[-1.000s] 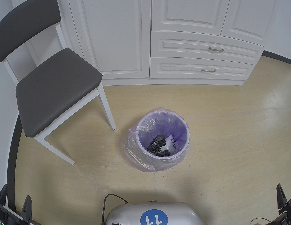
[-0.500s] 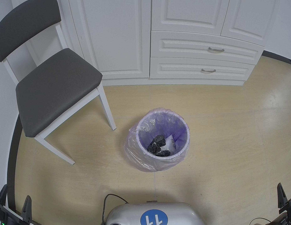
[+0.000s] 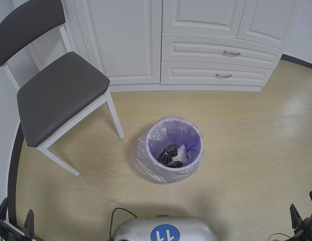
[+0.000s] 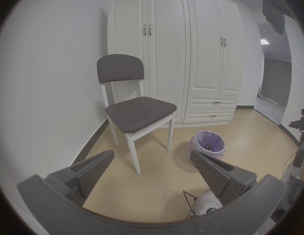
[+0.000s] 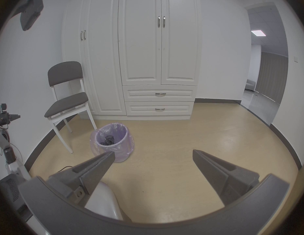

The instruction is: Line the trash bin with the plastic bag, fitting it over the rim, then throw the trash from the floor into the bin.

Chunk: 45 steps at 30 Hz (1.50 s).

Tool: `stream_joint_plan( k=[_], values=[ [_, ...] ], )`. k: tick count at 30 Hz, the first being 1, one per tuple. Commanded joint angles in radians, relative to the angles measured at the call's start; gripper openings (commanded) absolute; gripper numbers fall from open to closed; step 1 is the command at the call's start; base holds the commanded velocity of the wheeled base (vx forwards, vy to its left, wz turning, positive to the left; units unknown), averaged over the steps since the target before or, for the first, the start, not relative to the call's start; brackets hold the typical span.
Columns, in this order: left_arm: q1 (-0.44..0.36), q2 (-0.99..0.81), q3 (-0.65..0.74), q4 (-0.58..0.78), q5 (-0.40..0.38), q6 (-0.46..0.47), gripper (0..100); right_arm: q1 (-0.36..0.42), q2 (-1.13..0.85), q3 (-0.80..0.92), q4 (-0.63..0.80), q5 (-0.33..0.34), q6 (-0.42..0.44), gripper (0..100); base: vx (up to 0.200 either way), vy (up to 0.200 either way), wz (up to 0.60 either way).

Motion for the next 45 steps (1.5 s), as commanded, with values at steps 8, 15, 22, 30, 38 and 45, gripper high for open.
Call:
stream_joint_plan(
  k=[8,15,22,30,38,45],
  values=[
    [0.001,-0.012,0.018,-0.001,0.001,-0.019,100,0.001,-0.016,0.012,-0.016,-0.009,0.035,100,0.0,0.0,0.0],
    [0.0,-0.013,0.016,0.003,-0.024,0.023,100,0.0,-0.016,0.008,-0.01,-0.001,0.0,100,0.0,0.0,0.0],
    [0.0,-0.012,0.016,0.002,-0.025,0.015,100,0.001,-0.016,0.01,-0.012,-0.006,0.041,100,0.0,0.0,0.0],
    [0.001,-0.012,0.018,0.0,-0.025,0.012,100,0.001,-0.016,0.01,-0.012,-0.006,0.026,100,0.0,0.0,0.0],
    [0.001,-0.012,0.018,0.0,-0.019,0.007,100,0.0,-0.016,0.012,-0.018,-0.007,0.034,100,0.0,0.0,0.0],
    [0.001,-0.012,0.018,0.0,-0.018,0.004,100,0.0,-0.016,0.012,-0.019,-0.007,0.034,100,0.0,0.0,0.0]
  ],
)
